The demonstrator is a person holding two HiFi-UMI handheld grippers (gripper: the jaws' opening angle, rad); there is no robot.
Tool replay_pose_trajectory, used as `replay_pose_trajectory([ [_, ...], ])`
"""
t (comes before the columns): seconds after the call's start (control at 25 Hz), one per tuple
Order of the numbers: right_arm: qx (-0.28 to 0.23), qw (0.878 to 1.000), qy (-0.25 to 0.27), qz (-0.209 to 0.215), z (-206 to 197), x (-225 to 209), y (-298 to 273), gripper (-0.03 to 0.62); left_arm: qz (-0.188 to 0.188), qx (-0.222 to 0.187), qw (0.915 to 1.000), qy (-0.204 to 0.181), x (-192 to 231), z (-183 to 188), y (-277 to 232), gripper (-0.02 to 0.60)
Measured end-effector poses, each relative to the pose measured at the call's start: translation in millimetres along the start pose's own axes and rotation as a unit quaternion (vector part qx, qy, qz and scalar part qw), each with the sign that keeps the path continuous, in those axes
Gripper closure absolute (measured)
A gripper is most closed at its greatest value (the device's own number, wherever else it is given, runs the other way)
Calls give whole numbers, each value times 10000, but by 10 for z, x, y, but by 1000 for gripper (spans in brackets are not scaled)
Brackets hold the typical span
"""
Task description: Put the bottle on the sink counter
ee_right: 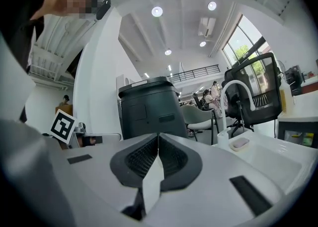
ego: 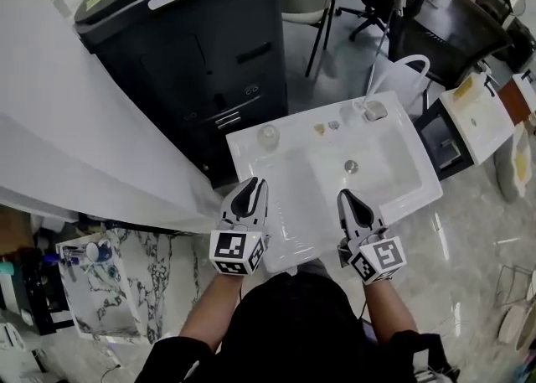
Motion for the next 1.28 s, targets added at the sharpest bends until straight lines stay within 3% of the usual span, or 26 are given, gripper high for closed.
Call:
replay_pose_trajectory([
  [0.36, -144, 9996, 190, -179, 123, 23, 234, 564, -375, -388, 9985, 79, -172, 225, 362, 526],
  [0.76, -222, 9991, 234, -282, 236, -347, 510, 565, -331, -423, 9984, 200, -474, 145, 290, 526],
  [1.28, -374, 9989, 272, -66, 278, -559, 497, 565, -354, -414, 9983, 218, -761, 86, 85, 526],
])
Point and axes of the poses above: the fingertips, and each gripper's own axes: y backward along the fingers, x to its left, z out of its top, the point moved 1 cm from there along y, backward along the fingers, and after that the axes turned 14 degrees about y, right-handed, at the moved point
